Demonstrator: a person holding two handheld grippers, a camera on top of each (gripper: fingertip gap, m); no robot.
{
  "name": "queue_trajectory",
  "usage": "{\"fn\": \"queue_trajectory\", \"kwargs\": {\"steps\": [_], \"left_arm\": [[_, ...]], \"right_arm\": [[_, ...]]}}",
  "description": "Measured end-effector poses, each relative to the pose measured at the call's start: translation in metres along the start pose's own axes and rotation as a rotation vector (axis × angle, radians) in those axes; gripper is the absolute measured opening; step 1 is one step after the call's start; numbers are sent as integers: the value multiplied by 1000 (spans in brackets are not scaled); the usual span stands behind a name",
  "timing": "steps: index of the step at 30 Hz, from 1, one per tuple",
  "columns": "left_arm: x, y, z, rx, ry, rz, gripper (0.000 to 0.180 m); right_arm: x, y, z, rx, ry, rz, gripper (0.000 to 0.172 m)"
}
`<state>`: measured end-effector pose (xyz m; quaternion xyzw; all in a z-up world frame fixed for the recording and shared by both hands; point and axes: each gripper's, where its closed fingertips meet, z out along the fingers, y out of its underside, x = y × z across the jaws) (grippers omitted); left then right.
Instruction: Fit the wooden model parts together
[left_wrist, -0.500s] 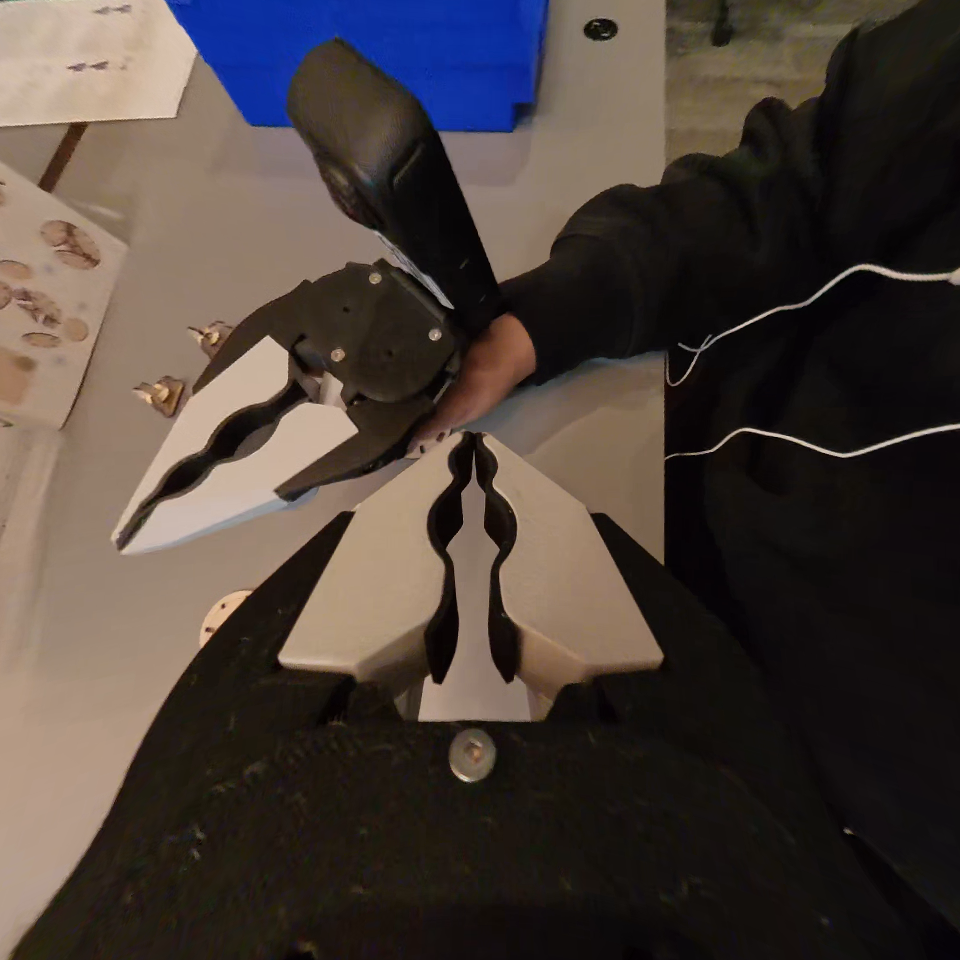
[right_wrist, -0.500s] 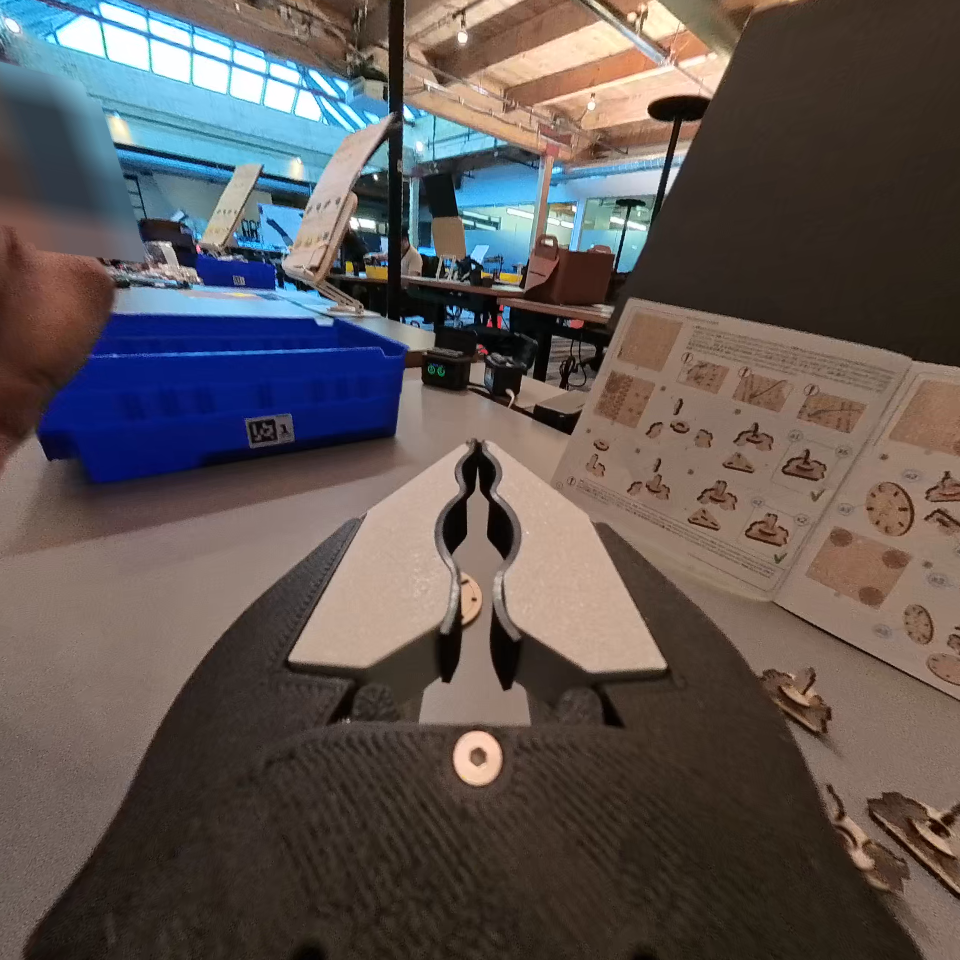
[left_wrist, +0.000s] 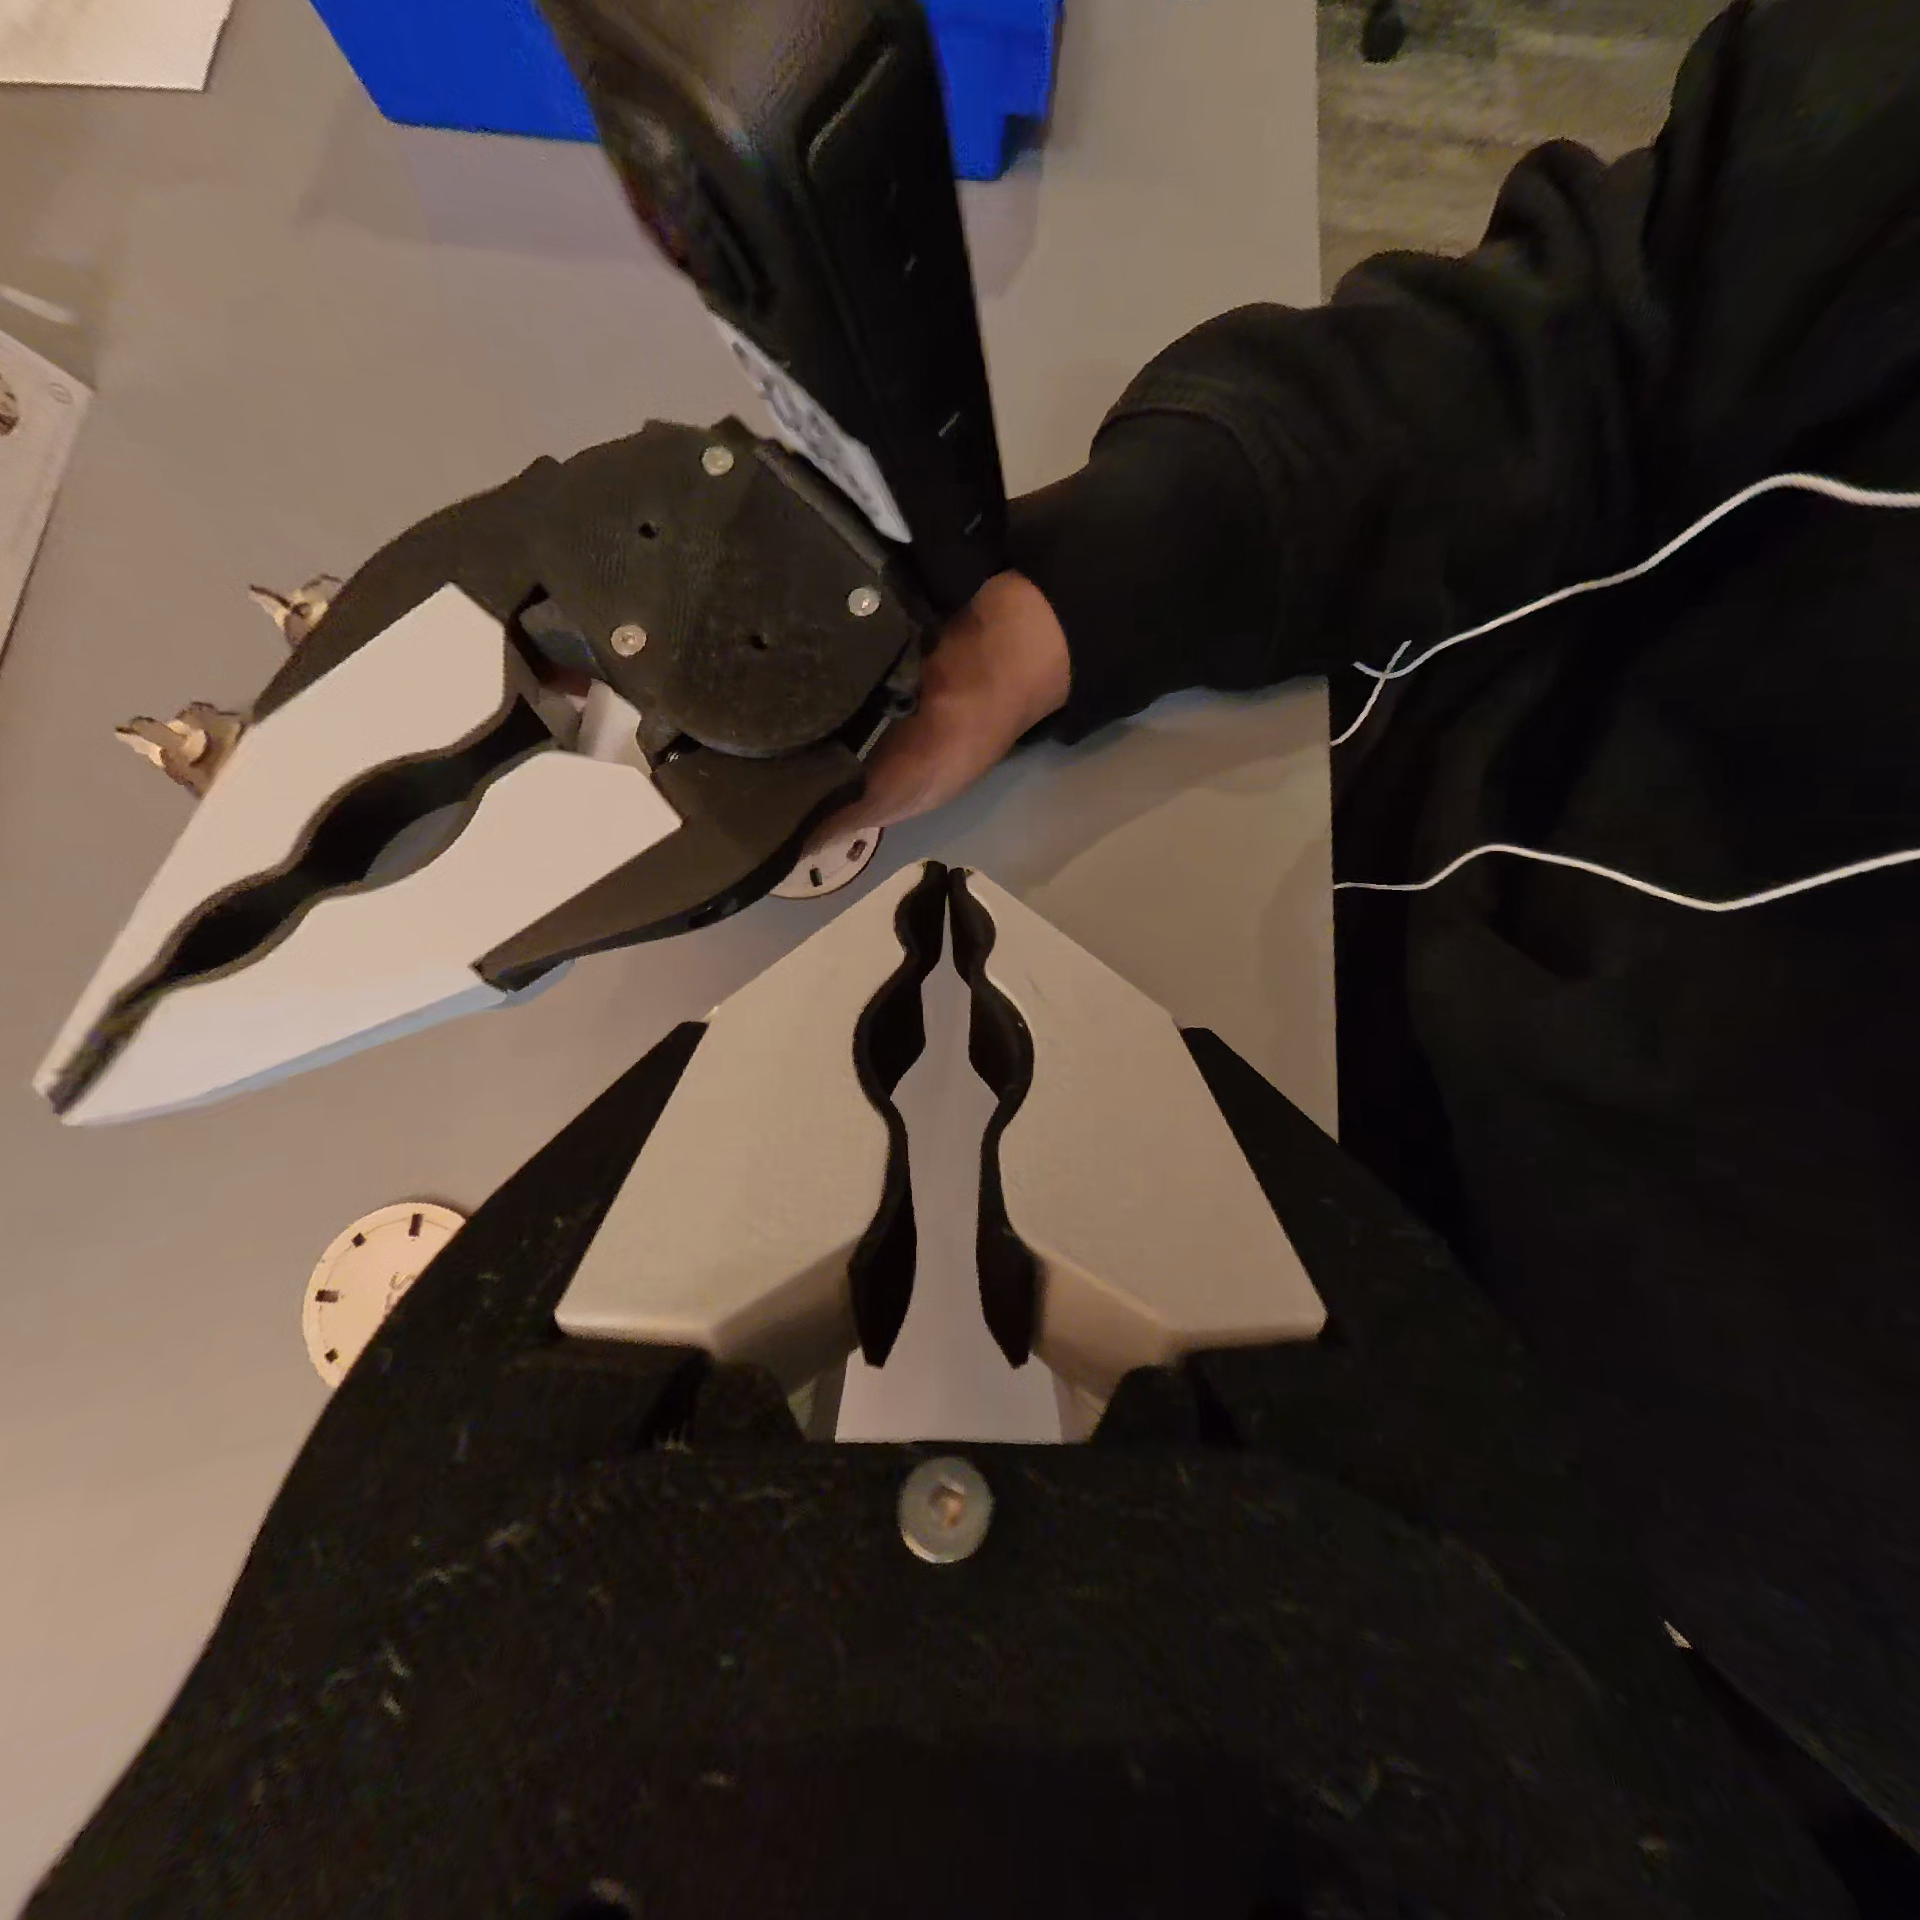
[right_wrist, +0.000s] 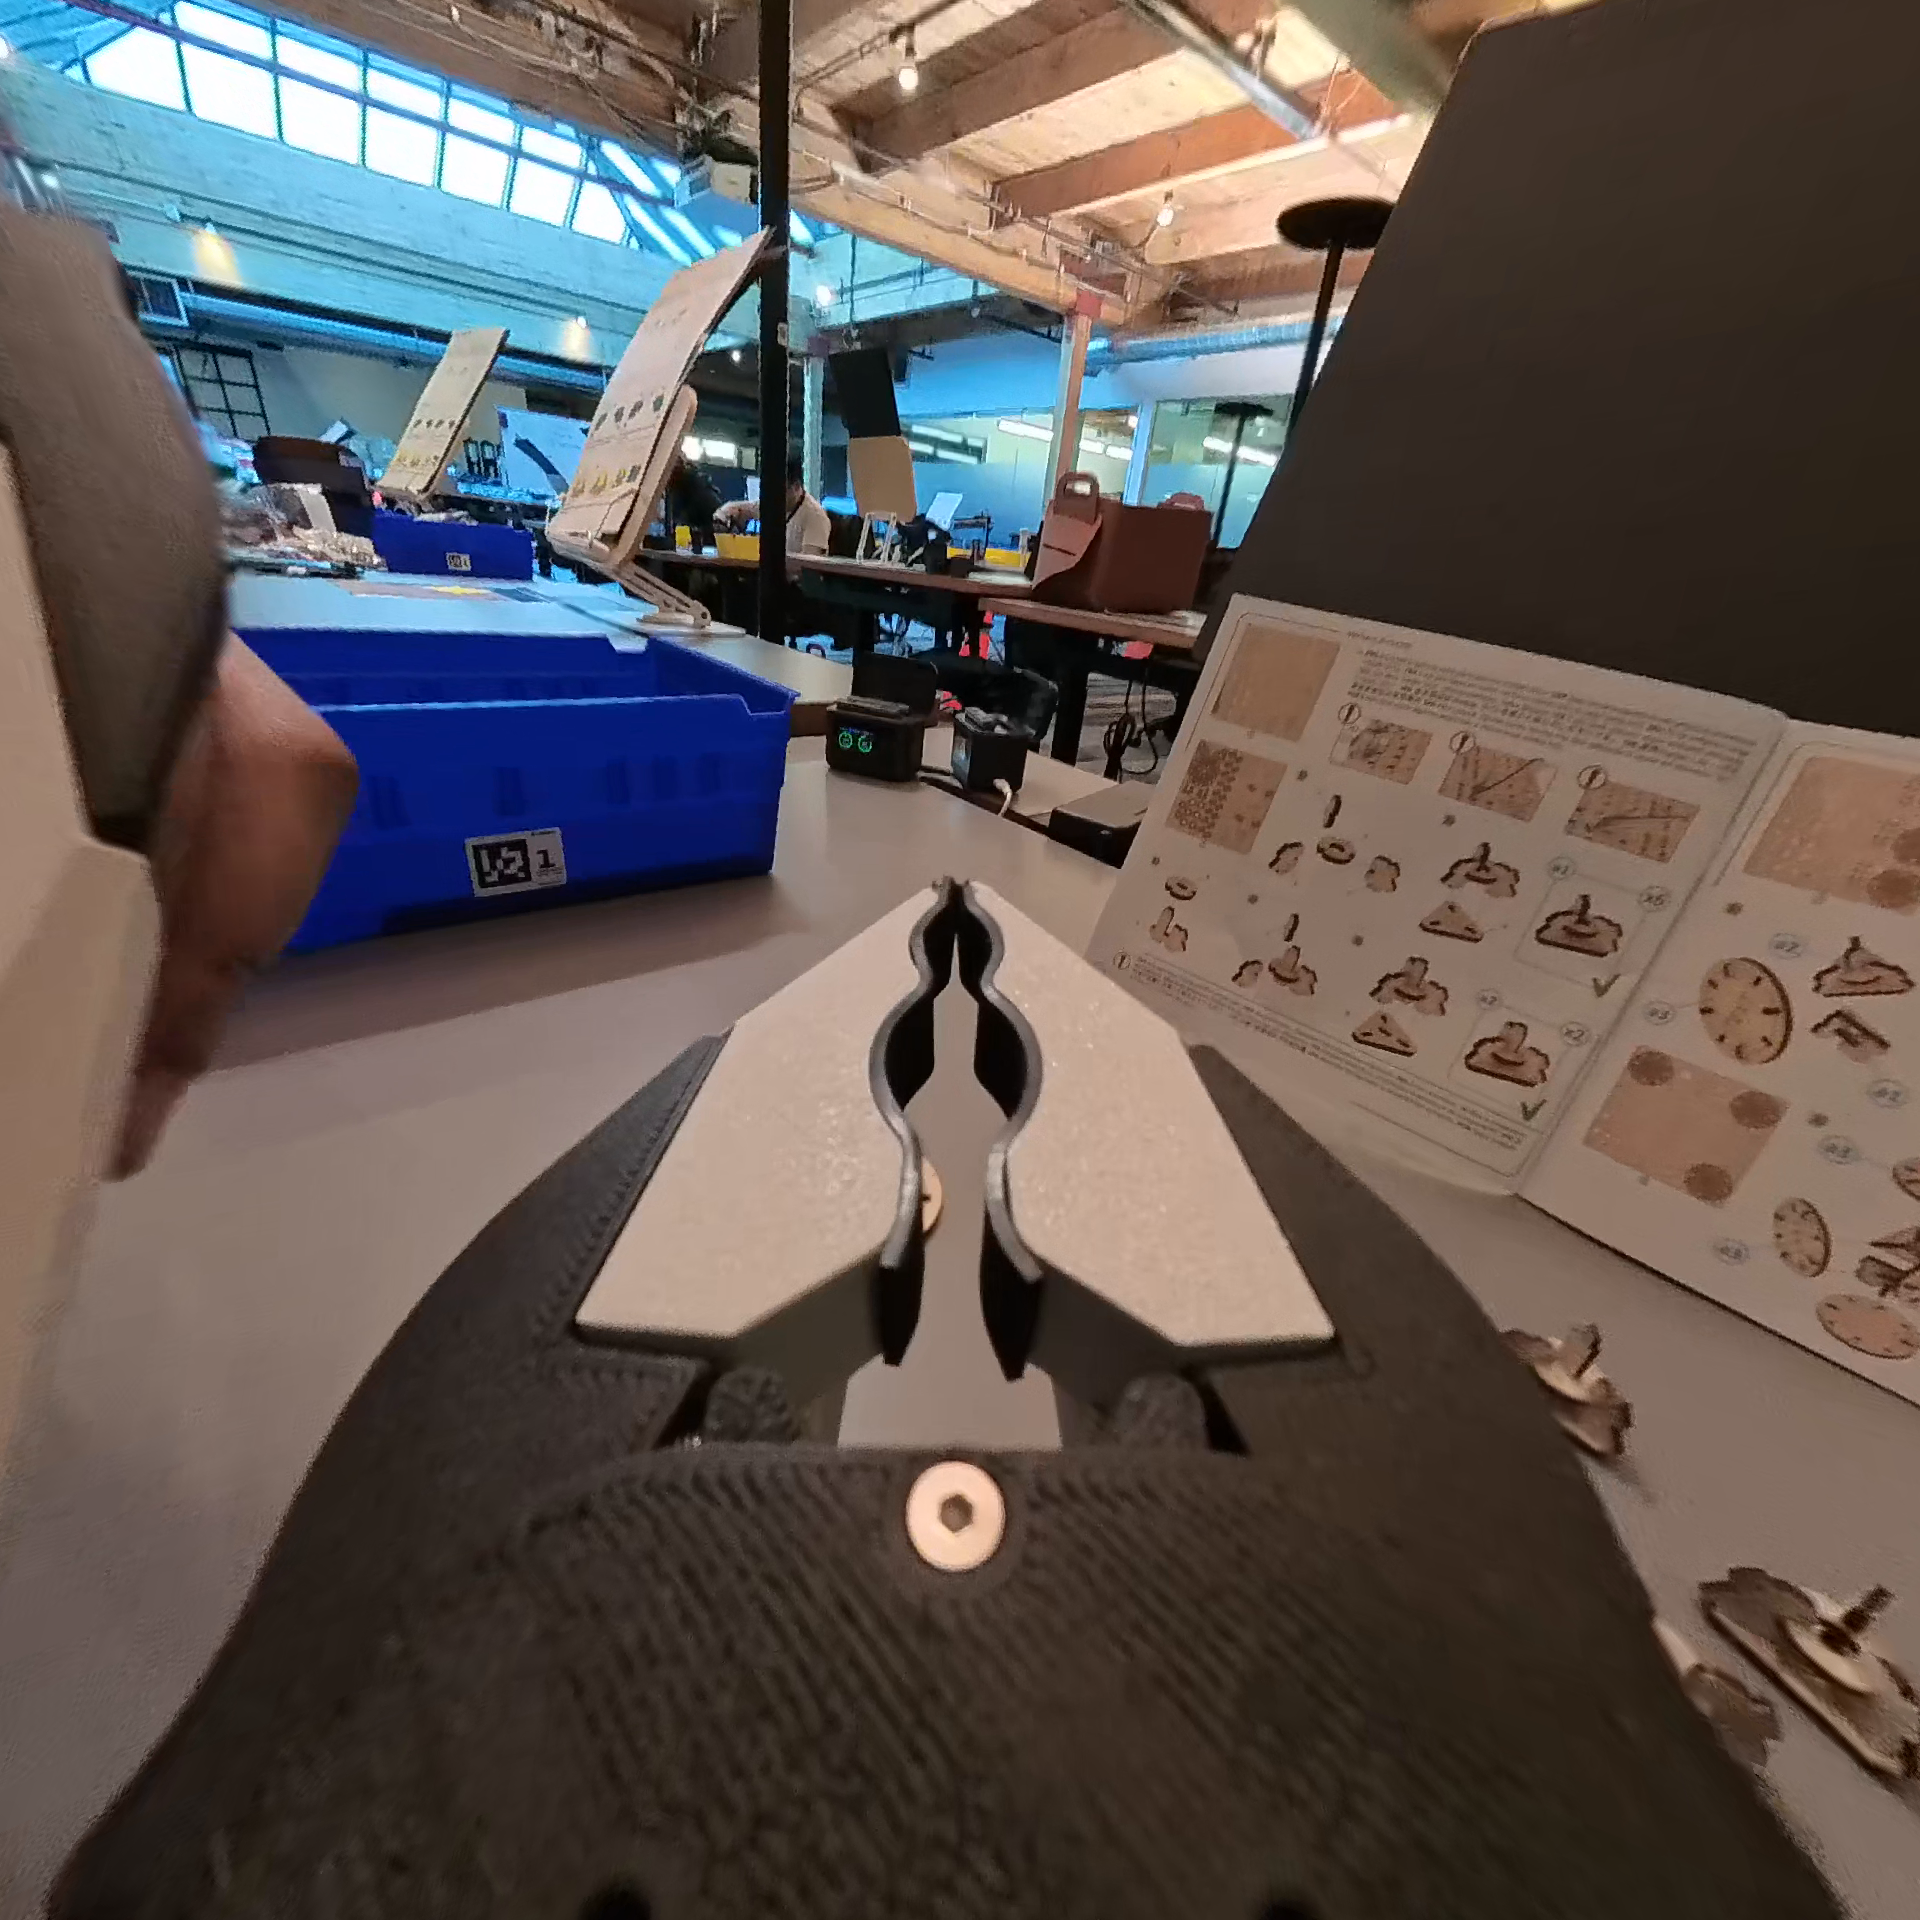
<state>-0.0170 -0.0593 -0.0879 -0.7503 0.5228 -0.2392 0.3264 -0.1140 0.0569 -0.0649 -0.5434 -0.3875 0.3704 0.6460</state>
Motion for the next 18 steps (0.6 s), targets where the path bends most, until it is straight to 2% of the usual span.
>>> {"fn": "queue_trajectory", "kwargs": {"steps": [5,13,18], "left_arm": [[-10,8,7,-7,9,-37,0],[-43,19,28,34,-15,-167,2],[-64,29,48,56,-31,-274,3]], "right_arm": [[17,-20,-9,68,49,15,0],[73,-30,-42,69,195,-36,0],[78,-33,-46,62,209,-63,0]]}}
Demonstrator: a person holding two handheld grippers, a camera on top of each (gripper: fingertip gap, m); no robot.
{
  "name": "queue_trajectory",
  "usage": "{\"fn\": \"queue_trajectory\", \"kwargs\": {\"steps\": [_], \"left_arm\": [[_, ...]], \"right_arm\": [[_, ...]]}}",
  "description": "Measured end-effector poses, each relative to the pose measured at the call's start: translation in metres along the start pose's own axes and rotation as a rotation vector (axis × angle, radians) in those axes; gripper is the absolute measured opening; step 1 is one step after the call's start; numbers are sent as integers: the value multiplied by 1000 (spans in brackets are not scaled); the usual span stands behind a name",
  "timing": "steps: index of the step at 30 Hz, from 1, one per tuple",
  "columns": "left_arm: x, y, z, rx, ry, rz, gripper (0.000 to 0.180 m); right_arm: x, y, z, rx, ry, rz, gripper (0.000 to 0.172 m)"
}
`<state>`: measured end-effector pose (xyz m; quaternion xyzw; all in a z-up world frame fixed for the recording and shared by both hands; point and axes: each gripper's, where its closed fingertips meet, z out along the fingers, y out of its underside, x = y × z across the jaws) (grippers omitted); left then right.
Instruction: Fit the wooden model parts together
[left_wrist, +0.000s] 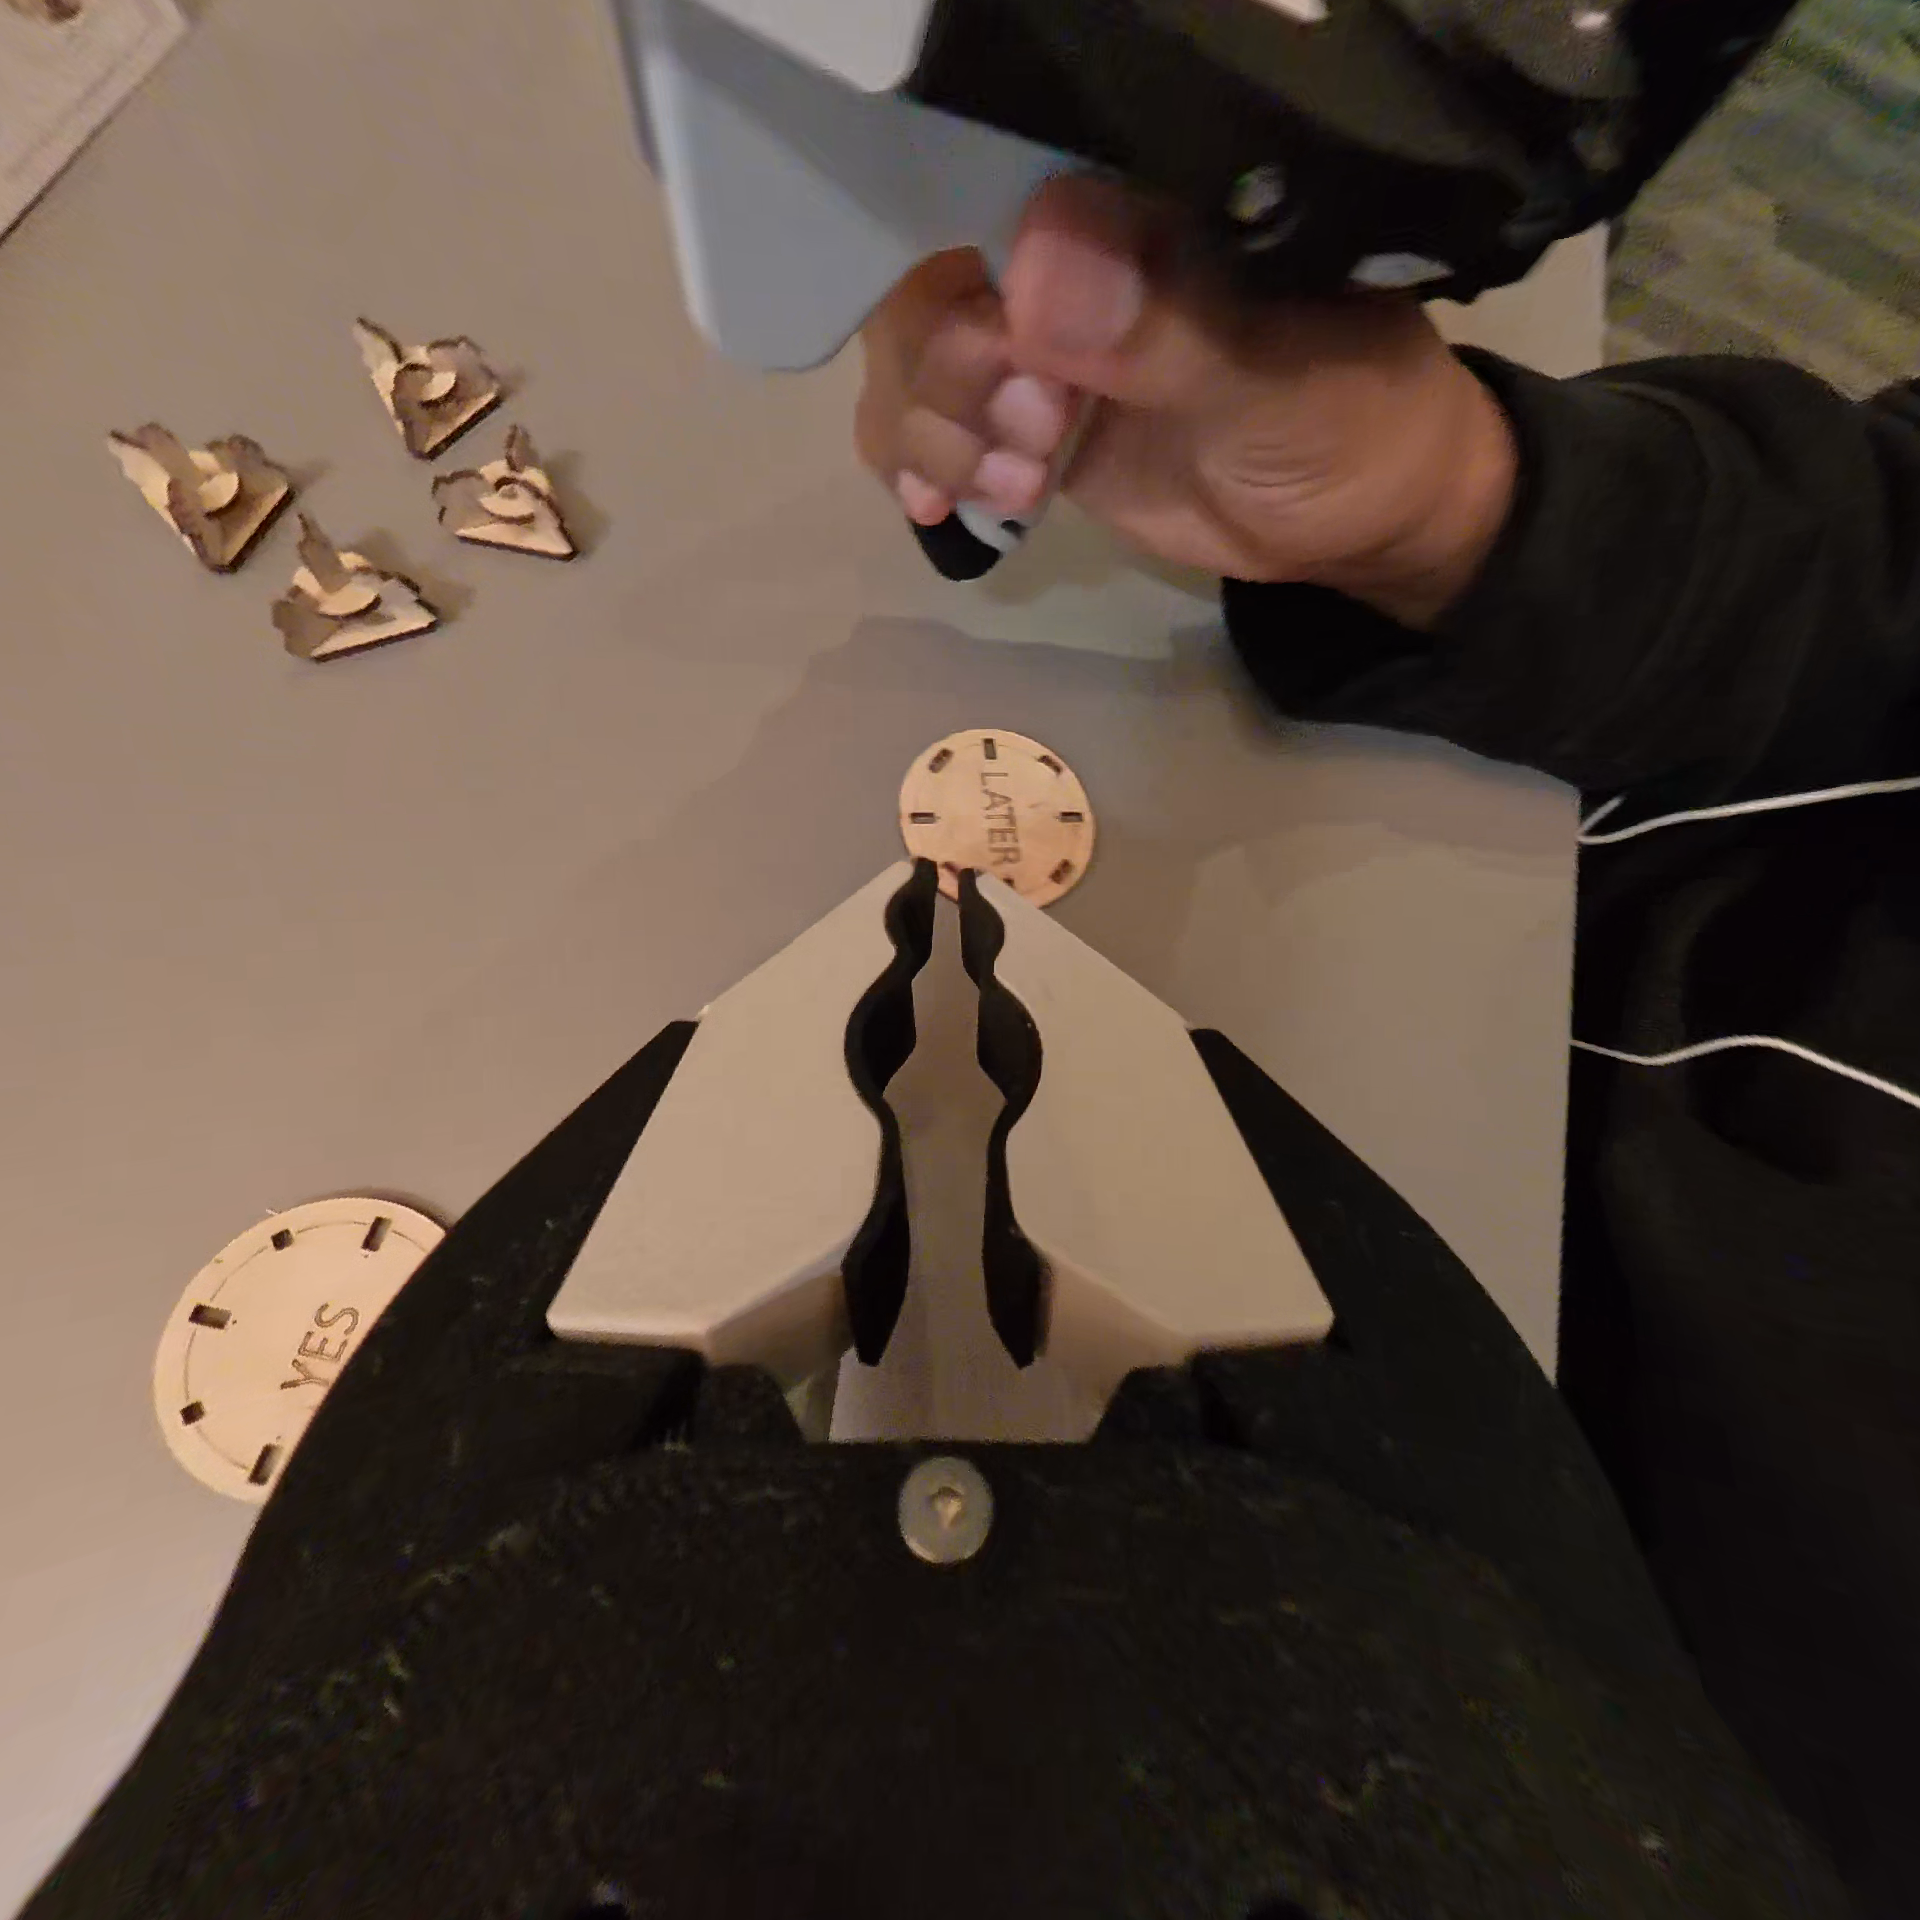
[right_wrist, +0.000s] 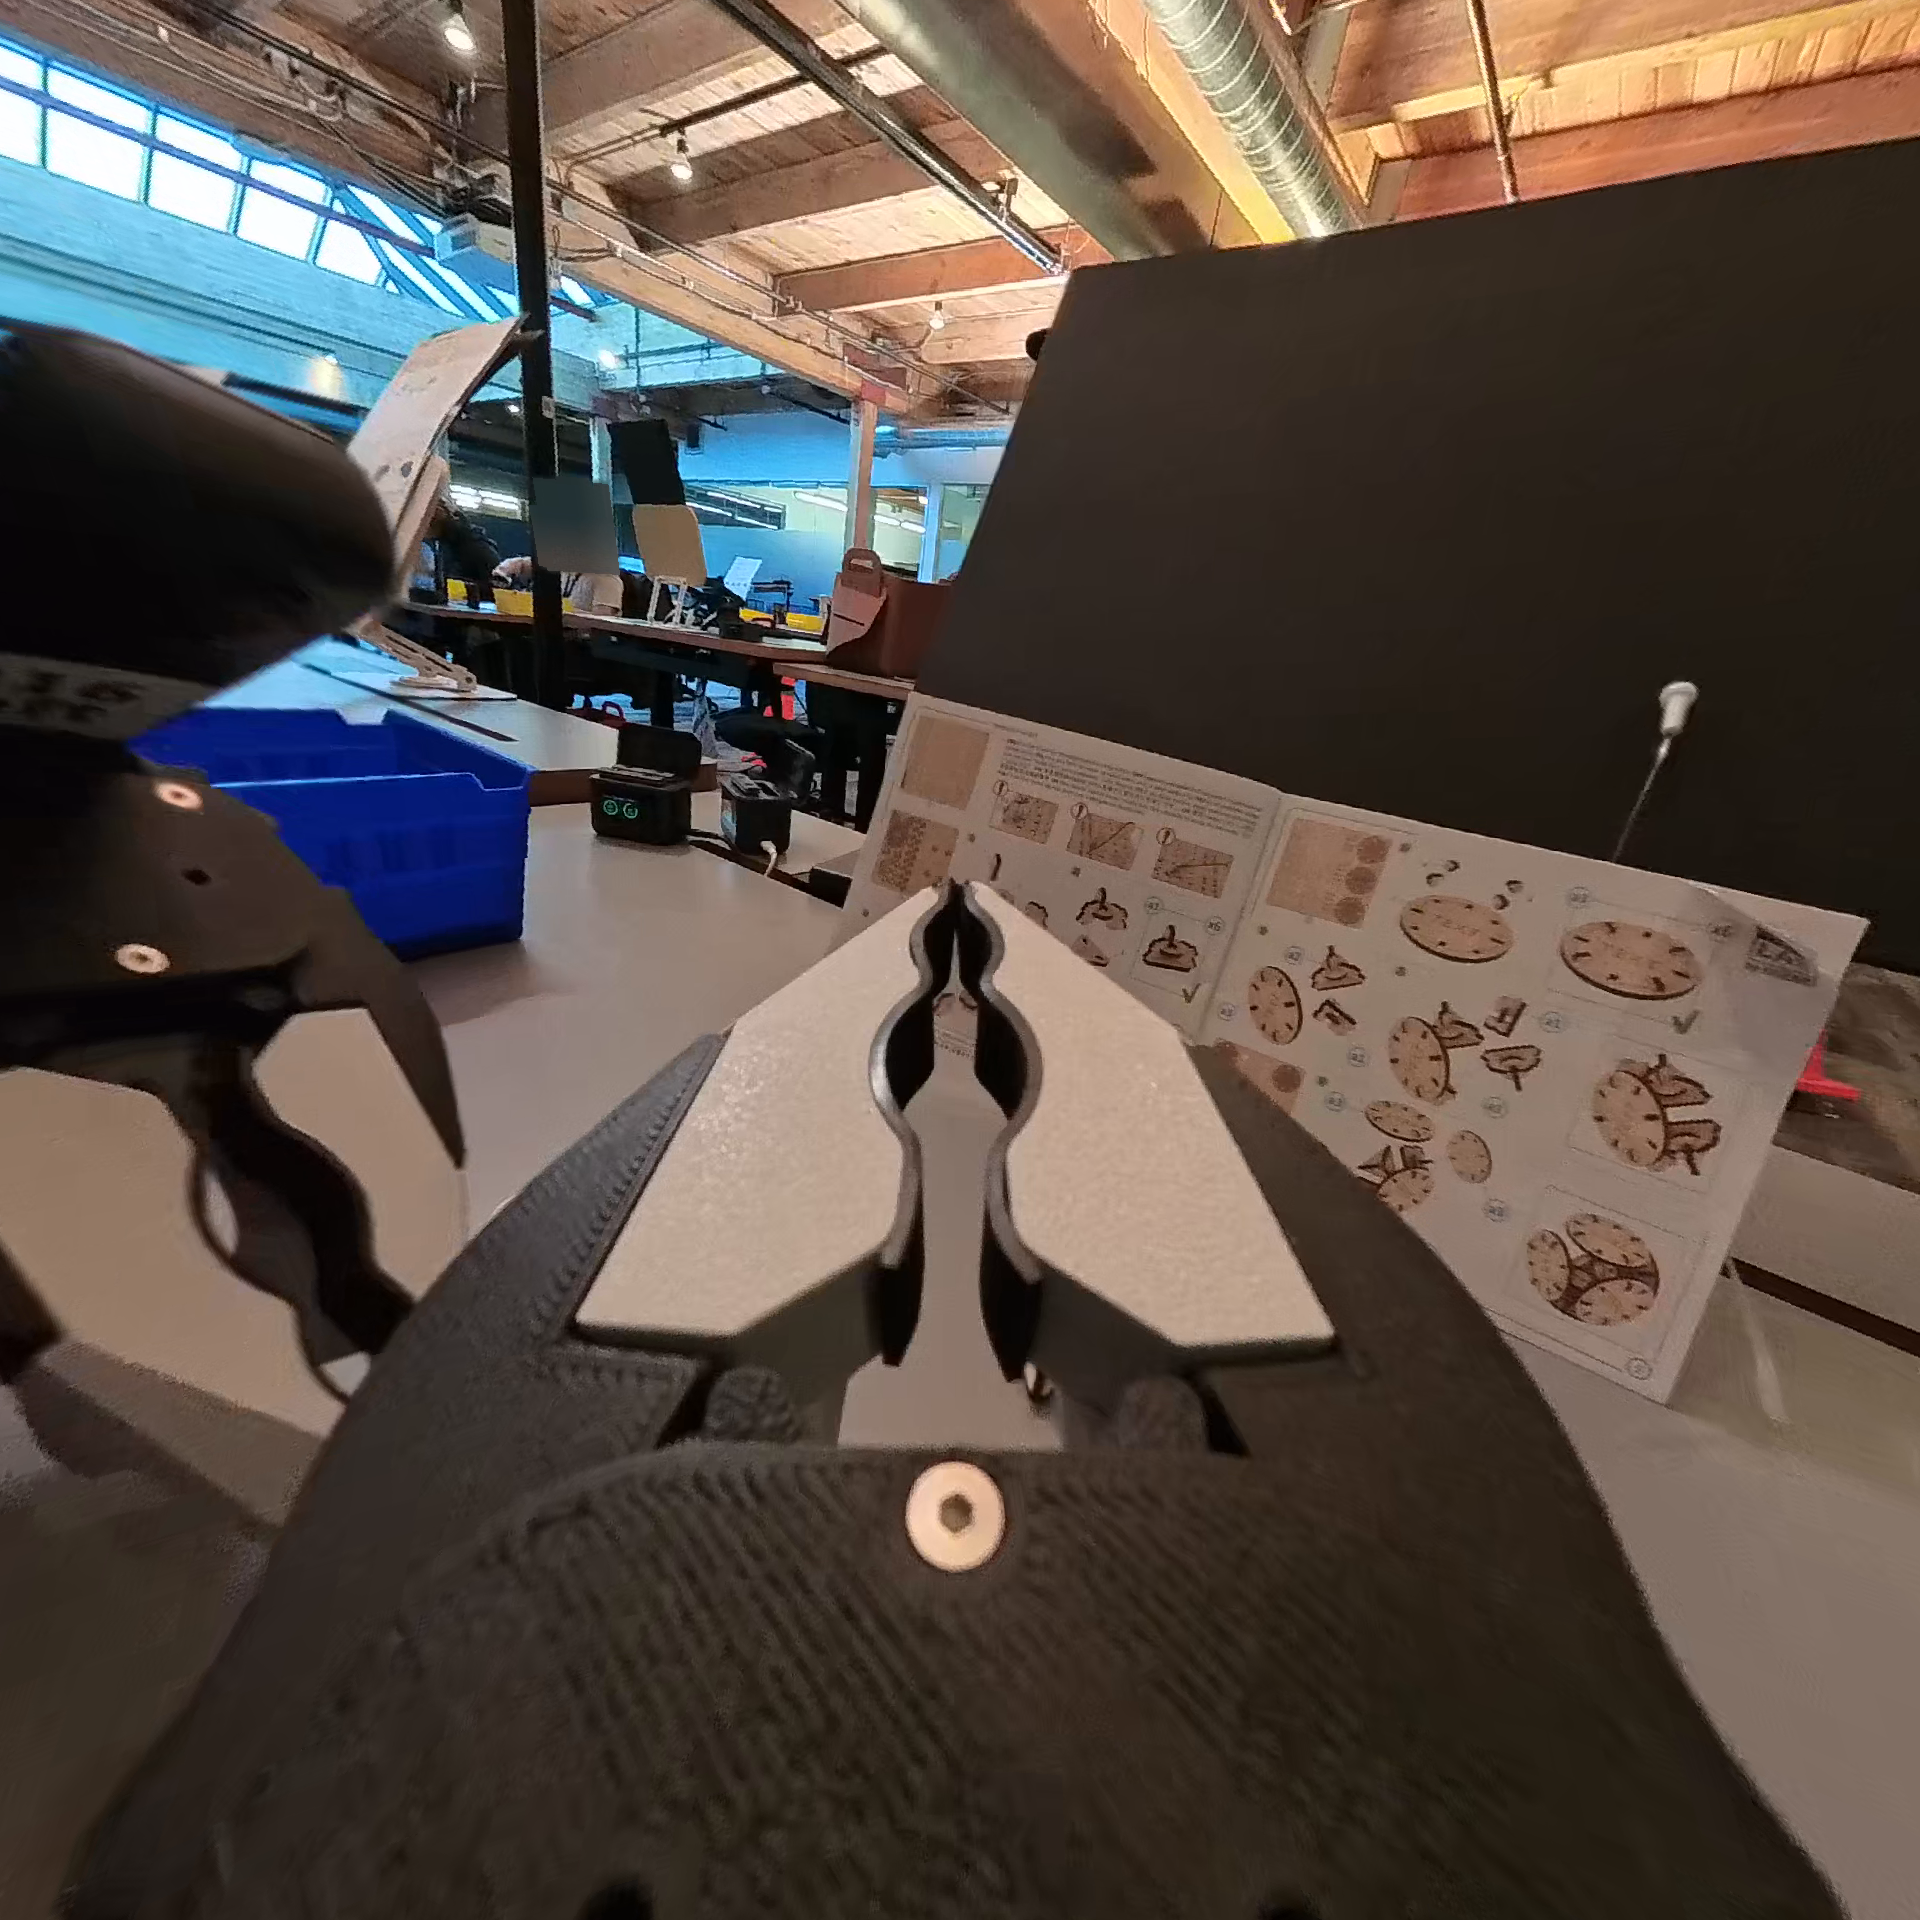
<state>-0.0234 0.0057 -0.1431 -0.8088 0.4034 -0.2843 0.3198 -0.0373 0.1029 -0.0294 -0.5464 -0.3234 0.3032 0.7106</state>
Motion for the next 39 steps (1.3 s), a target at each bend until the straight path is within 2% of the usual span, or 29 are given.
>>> {"fn": "queue_trajectory", "kwargs": {"steps": [8,11,14,20,24,30,33,36,39], "left_arm": [[-32,7,4,52,-83,-97,2],[-42,9,0,80,-107,-119,0],[-43,5,-8,96,-140,-86,0],[-46,-14,-23,219,-163,-82,0],[-49,-28,-39,330,-177,-75,0],[-39,-50,-61,497,-148,-26,0],[-28,-59,-69,568,-97,-4,0],[-26,-60,-69,573,-78,-18,0],[-34,-52,-60,513,-91,-54,0]], "right_arm": [[-11,28,3,-189,-32,-63,0],[-20,45,-1,-287,-145,-45,2],[-37,50,-8,-336,-304,47,0],[-50,39,-14,-317,-436,210,0],[-59,15,-20,-218,-539,314,0],[-71,-6,-30,-160,-707,535,0],[-70,-8,-31,-158,-731,584,0],[-69,-6,-31,-173,-725,580,0],[-65,1,-32,-224,-682,550,0]]}}
